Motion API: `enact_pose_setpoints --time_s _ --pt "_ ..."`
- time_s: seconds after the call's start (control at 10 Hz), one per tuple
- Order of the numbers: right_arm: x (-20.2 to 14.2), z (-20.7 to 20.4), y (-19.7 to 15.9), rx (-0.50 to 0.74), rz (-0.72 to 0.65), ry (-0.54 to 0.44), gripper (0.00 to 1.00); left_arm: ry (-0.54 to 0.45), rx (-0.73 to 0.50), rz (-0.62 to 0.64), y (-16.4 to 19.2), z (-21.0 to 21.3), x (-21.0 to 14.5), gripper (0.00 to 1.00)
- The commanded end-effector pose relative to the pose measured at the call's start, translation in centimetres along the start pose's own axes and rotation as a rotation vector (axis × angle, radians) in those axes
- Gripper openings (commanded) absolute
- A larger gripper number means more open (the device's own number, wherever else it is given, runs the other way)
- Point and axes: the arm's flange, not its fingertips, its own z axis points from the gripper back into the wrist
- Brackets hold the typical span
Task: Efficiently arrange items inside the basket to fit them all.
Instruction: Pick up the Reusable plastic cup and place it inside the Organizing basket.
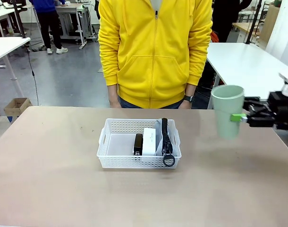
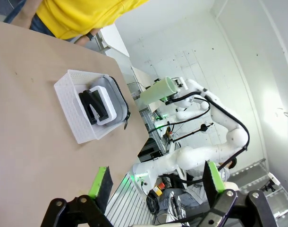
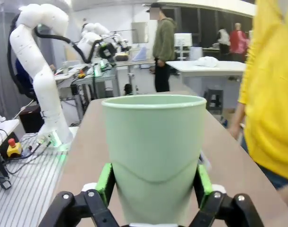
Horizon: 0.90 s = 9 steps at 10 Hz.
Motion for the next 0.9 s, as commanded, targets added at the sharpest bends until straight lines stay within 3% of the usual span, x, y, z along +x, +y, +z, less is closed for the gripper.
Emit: enact_pose_setpoints --time_s 0.0,0.2,0.3,0.4,0.5,0.6,0.8 --pt "6.4 -5.3 3.2 0.0 -0.058 0.03 0.85 -0.012 0.0 0.009 -0.3 -0.2 0.0 1.0" --pt "11.1 -12.0 5.3 -0.048 -0.19 0.125 0.85 -0.012 0.0 0.009 -0.3 -0.2 0.0 1.0" --pt "13.0 -15.3 5.9 -0.118 -0.227 0.206 0.85 -0.012 0.0 0.009 -0.3 -0.2 0.0 1.0" --pt "14.5 -18.7 6.7 -0.11 -0.254 0.321 0.85 -0.012 0.0 0.009 -0.3 -0.2 0.0 1.0" --pt "15.5 -22.5 7.4 -0.101 -0.264 0.46 0.85 -0.012 0.0 0.009 -0.3 -0.2 0.0 1.0" --pt "15.8 -25.7 7.7 0.007 -0.297 0.561 0.85 -0.012 0.0 0.009 -0.3 -0.2 0.0 1.0" --pt "15.9 -30.4 7.1 -0.047 -0.35 0.706 0.85 -0.012 0.0 0.009 -0.3 -0.2 0.0 1.0"
